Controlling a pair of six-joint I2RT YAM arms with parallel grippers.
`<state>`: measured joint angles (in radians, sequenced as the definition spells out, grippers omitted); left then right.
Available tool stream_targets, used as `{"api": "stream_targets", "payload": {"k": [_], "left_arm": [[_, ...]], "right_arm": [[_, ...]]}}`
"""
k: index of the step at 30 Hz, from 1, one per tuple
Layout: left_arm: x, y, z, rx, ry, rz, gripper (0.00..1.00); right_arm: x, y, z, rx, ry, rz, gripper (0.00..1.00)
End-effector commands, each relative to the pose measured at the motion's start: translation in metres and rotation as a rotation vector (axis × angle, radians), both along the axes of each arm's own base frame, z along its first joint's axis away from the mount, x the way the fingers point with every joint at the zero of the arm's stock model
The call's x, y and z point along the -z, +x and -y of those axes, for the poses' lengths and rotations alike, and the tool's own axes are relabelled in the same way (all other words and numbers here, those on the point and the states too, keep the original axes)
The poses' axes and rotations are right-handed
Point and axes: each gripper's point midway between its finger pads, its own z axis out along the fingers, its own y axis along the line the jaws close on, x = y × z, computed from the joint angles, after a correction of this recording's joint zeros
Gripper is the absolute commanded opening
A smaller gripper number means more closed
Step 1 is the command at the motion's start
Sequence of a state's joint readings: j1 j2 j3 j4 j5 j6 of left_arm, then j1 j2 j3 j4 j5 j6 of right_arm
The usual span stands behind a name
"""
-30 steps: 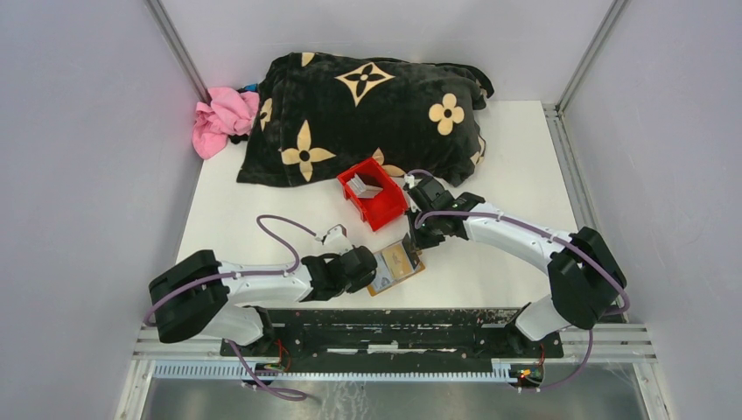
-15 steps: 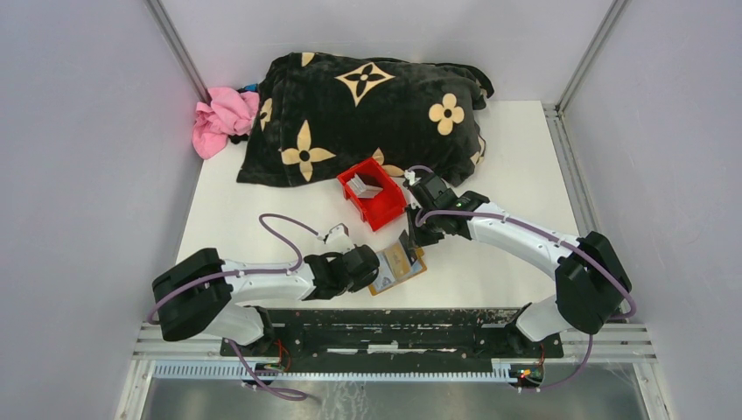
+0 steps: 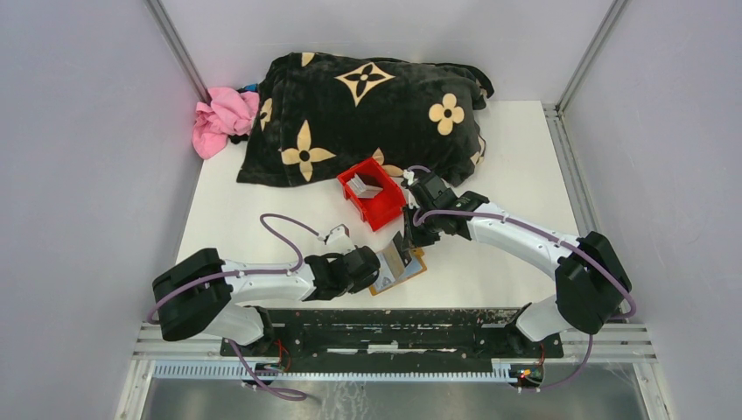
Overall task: Put the credit cards into the card holder
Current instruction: Turn over the card slot in the card holder.
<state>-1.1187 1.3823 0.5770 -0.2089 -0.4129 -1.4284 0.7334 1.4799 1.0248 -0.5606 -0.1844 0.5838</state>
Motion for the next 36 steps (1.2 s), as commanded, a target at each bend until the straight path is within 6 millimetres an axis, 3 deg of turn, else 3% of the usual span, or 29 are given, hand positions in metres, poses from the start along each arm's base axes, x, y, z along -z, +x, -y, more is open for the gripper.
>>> {"api": "stream_targets", "payload": {"k": [1, 8, 23, 36], "left_arm": [[0.016, -0.01, -0.018, -0.006, 0.097, -0.046, 0.05], [0.012, -0.011, -0.02, -0.009, 0.108, -0.053, 0.04], [-0.007, -0.013, -0.035, -0.038, 0.111, -0.037, 0.04], [-0.036, -0.01, -0.05, -0.059, 0.117, 0.018, 0.04]], "right_arm": [[-0.027, 0.006, -0.021, -0.009, 0.097, 0.049, 0.01], [-0.031, 0.005, -0.029, -0.022, 0.118, 0.045, 0.01], [-0.01, -0.005, -0.045, -0.049, 0.126, -0.002, 0.01], [-0.048, 0.028, -0.001, 0.032, -0.064, 0.235, 0.01]]}}
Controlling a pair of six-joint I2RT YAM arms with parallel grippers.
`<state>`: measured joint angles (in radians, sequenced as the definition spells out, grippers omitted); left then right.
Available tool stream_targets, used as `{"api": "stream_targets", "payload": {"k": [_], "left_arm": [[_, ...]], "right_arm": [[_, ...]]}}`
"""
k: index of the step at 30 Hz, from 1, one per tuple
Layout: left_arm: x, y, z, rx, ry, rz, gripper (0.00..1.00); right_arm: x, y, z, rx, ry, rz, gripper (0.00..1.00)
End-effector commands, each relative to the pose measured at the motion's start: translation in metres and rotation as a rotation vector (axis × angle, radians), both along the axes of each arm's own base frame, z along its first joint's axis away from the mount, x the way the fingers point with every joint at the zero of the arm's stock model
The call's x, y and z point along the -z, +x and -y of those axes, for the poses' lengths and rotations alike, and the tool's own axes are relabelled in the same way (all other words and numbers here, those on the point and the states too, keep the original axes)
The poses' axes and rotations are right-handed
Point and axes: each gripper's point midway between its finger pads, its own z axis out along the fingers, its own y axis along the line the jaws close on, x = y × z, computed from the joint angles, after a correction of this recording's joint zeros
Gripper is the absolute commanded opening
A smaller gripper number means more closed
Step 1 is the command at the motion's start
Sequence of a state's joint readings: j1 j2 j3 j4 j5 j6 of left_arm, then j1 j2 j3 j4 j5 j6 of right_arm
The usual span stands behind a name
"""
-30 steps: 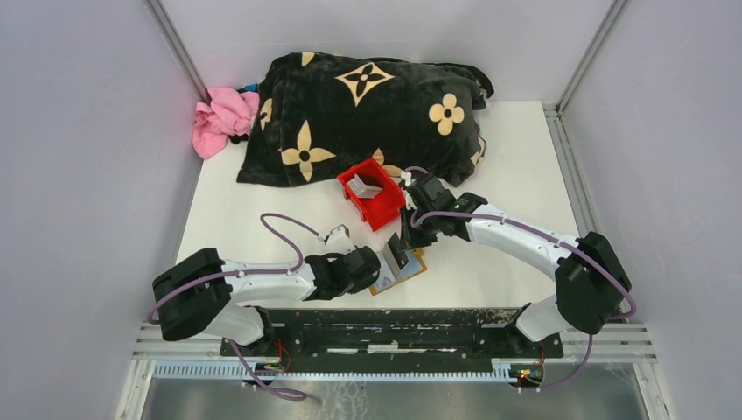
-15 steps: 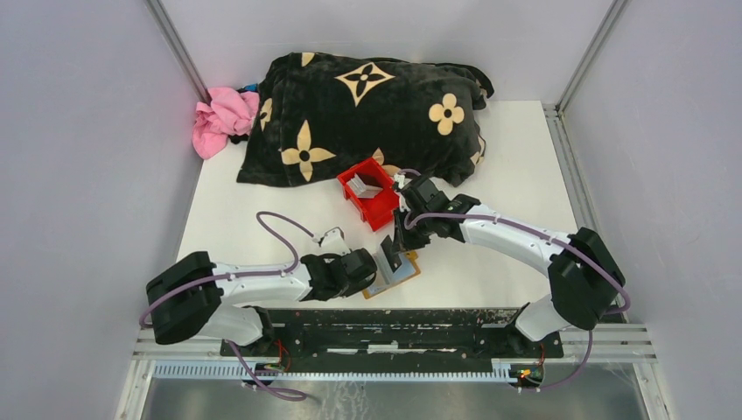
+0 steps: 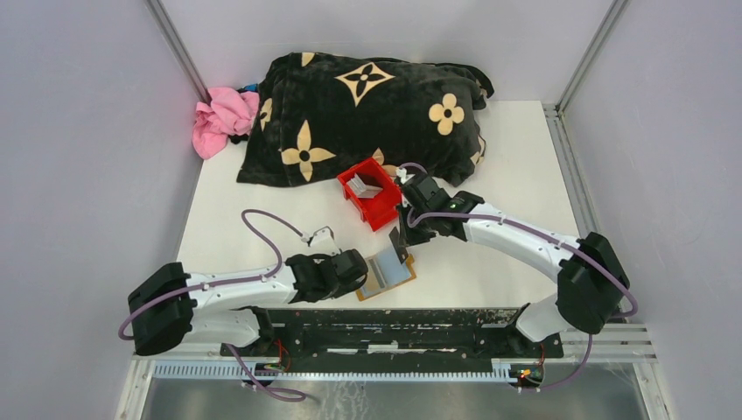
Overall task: Put the credit cards into the card holder
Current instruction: Turn over the card slot in the card holder, then insert the credit card into the card holder.
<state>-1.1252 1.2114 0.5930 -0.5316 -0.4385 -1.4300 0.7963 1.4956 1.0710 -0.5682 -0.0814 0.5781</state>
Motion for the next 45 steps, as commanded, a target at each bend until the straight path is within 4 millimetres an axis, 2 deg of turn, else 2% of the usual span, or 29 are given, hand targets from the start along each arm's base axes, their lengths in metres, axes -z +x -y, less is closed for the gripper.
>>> {"api": "stream_targets", "payload": {"k": [1, 3, 7, 12, 17, 25, 34, 45], "left_arm": [[-0.024, 0.011, -0.001, -0.047, -0.016, 0.067, 0.04], [-0.029, 0.013, 0.0, -0.044, -0.018, 0.079, 0.05], [-0.036, 0.016, 0.004, -0.039, -0.033, 0.095, 0.05], [-0.044, 0.021, 0.017, -0.01, -0.068, 0.125, 0.06], [-0.04, 0.023, 0.024, 0.011, -0.056, 0.12, 0.07], [-0.03, 0.023, 0.034, 0.041, -0.053, 0.106, 0.08], [-0.003, 0.009, 0.022, 0.041, -0.012, 0.031, 0.07], [0.009, 0.0, 0.009, 0.035, 0.009, 0.001, 0.07]], "right_arm": [[-0.045, 0.024, 0.011, 0.047, -0.019, 0.171, 0.01], [-0.049, 0.026, 0.012, 0.048, -0.016, 0.184, 0.01], [-0.047, 0.019, -0.002, 0.009, 0.058, 0.153, 0.01], [-0.028, 0.004, -0.028, -0.05, 0.167, 0.05, 0.01], [-0.006, -0.005, -0.043, -0.084, 0.226, -0.023, 0.01], [0.018, -0.014, -0.048, -0.089, 0.26, -0.082, 0.01], [0.035, -0.022, -0.046, -0.077, 0.272, -0.123, 0.01], [0.048, -0.021, -0.04, -0.051, 0.278, -0.128, 0.01]]}}
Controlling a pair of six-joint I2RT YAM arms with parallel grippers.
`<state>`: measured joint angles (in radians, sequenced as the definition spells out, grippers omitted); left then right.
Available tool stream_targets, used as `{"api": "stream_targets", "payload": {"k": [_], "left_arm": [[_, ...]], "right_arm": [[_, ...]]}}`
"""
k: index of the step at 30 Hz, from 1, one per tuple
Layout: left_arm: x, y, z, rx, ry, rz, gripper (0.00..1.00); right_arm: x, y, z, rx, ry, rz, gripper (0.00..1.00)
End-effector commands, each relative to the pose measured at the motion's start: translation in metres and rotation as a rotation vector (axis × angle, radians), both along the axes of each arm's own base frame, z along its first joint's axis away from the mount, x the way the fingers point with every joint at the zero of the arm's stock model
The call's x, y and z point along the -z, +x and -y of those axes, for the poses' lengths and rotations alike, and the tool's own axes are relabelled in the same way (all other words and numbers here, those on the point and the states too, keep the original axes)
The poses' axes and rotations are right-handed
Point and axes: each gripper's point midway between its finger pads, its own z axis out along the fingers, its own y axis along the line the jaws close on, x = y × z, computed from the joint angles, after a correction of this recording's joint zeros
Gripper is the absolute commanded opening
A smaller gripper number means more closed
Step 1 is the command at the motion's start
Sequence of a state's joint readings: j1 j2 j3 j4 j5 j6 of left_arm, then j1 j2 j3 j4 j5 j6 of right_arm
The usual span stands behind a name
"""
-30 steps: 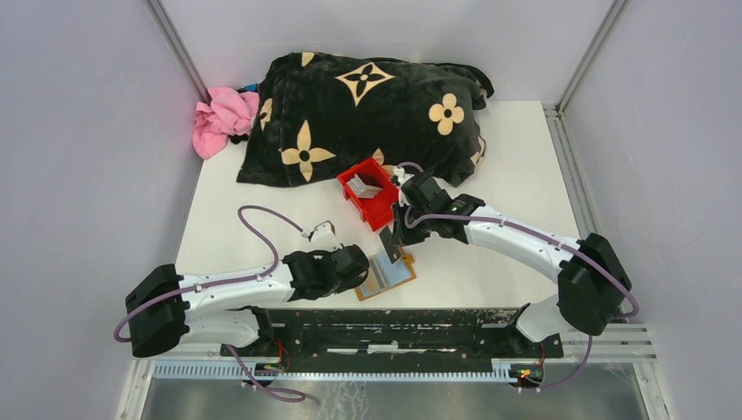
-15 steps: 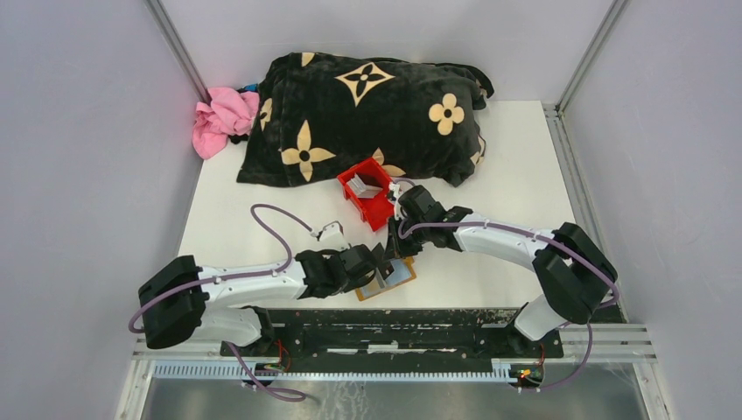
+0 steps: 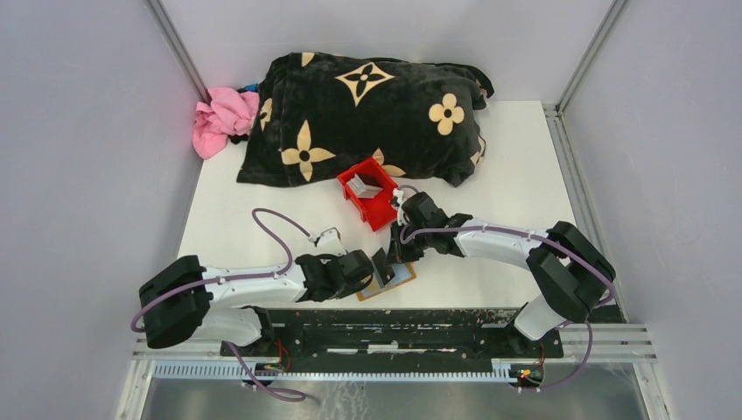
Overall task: Put the credit cards into the card holder
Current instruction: Insert the credit card into the card holder.
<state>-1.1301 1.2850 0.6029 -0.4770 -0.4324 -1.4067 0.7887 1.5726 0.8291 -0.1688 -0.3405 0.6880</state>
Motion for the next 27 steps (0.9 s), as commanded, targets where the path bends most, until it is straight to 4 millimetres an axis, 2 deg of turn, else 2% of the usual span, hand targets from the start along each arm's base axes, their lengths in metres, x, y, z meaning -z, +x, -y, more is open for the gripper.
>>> {"api": "stream_targets", "payload": {"k": [1, 7, 14, 19, 22, 27], "left_arm": [[0.0, -0.002, -0.001, 0.007, -0.008, 0.004, 0.07], [-0.002, -0.003, -0.003, 0.006, -0.002, 0.002, 0.07], [-0.035, 0.007, -0.005, -0.023, -0.032, 0.073, 0.07], [-0.054, 0.016, 0.008, -0.007, -0.087, 0.124, 0.08], [-0.055, 0.019, 0.018, 0.022, -0.098, 0.133, 0.08], [-0.04, 0.018, 0.026, 0.058, -0.05, 0.094, 0.08]], "right_arm": [[-0.004, 0.007, -0.007, 0.012, 0.047, 0.024, 0.01], [-0.008, 0.01, -0.006, 0.021, 0.06, 0.031, 0.01], [-0.02, 0.015, -0.005, 0.032, 0.083, 0.05, 0.01], [-0.02, 0.017, 0.0, 0.042, 0.078, 0.051, 0.01], [-0.016, 0.017, 0.002, 0.045, 0.076, 0.045, 0.01], [-0.009, 0.017, 0.004, 0.042, 0.078, 0.025, 0.01]]}}
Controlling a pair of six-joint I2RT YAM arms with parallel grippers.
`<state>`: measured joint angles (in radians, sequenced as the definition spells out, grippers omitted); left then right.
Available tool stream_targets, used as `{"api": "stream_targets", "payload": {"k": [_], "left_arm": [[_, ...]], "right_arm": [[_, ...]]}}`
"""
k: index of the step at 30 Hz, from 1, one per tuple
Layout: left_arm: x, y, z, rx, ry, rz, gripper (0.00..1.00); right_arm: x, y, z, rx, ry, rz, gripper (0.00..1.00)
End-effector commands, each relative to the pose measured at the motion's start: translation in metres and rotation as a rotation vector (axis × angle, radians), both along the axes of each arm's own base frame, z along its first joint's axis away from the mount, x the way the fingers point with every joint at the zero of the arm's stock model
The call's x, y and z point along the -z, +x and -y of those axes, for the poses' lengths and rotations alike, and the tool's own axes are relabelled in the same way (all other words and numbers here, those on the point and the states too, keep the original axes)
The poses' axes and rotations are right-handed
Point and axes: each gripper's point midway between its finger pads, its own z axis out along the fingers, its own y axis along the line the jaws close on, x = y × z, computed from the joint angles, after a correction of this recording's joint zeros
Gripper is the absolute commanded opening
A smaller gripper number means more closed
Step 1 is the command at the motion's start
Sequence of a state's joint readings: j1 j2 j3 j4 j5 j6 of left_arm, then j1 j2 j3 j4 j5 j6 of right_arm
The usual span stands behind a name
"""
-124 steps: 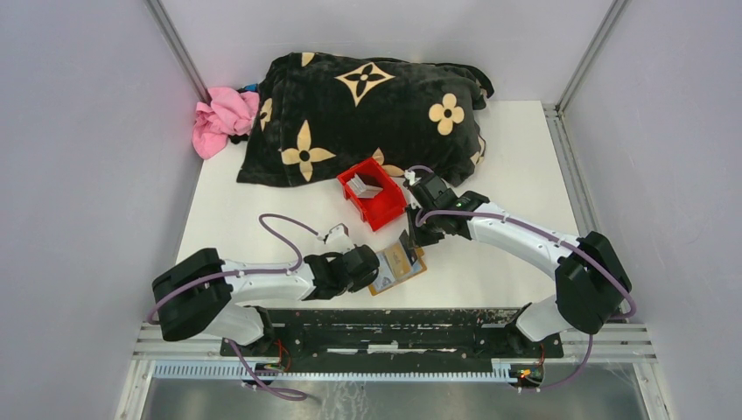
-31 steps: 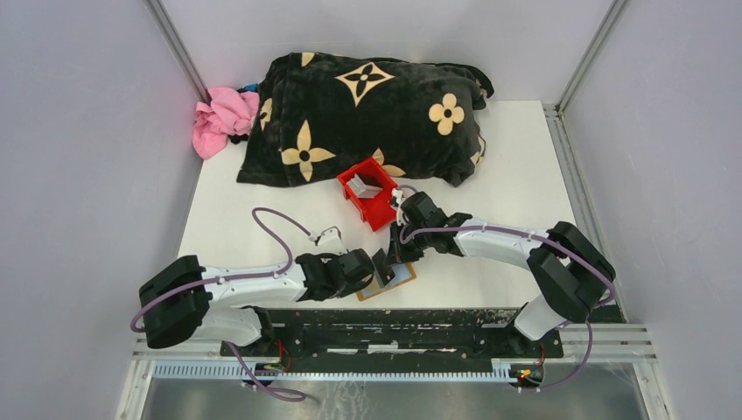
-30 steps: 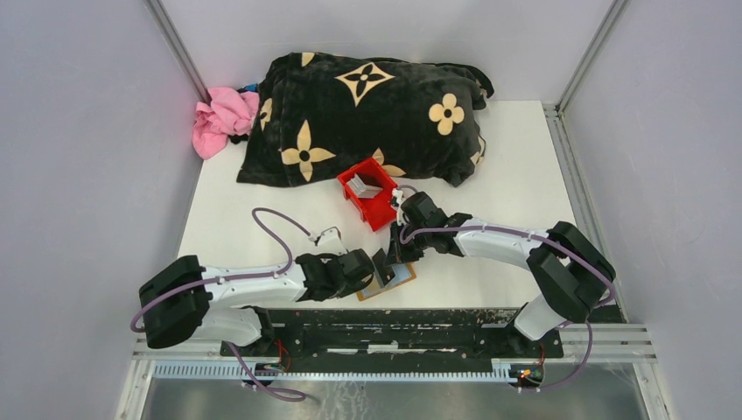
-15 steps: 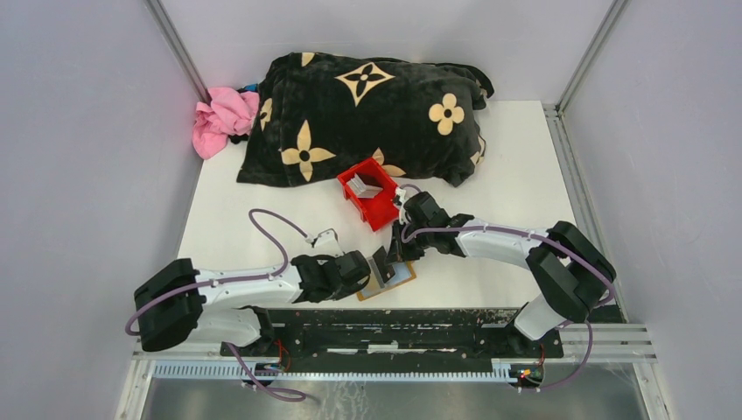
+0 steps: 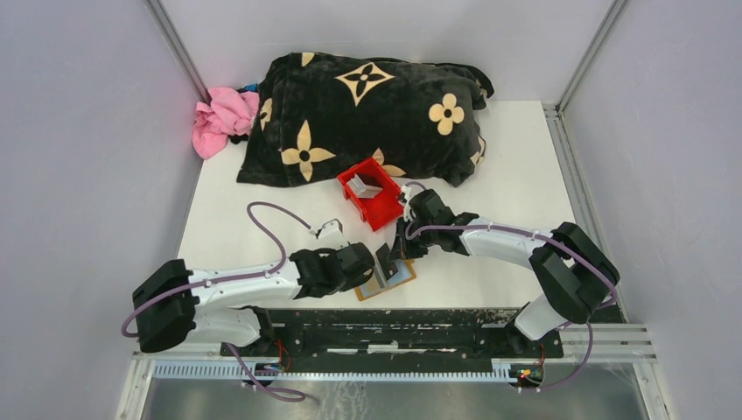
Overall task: Put the credit cards into the card holder
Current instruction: Insert the credit card into the card holder.
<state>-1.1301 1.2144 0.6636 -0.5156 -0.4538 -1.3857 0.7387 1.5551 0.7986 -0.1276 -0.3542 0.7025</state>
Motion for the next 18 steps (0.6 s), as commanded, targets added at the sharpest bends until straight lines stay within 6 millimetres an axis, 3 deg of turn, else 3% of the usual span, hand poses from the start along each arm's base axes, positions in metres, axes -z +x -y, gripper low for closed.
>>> {"api": "stream_targets", "payload": {"k": [1, 11, 18], "left_arm": [[-0.002, 0.007, 0.015, 0.055, 0.024, 0.026, 0.08], [0.03, -0.008, -0.005, 0.031, 0.076, -0.047, 0.08], [0.037, -0.013, -0.011, 0.023, 0.081, -0.066, 0.07]], "right_arm": [[-0.005, 0.004, -0.005, -0.012, 0.048, 0.018, 0.01], [0.006, -0.002, -0.006, -0.02, 0.084, -0.036, 0.01], [0.013, -0.007, -0.005, -0.014, 0.096, -0.06, 0.01]]}}
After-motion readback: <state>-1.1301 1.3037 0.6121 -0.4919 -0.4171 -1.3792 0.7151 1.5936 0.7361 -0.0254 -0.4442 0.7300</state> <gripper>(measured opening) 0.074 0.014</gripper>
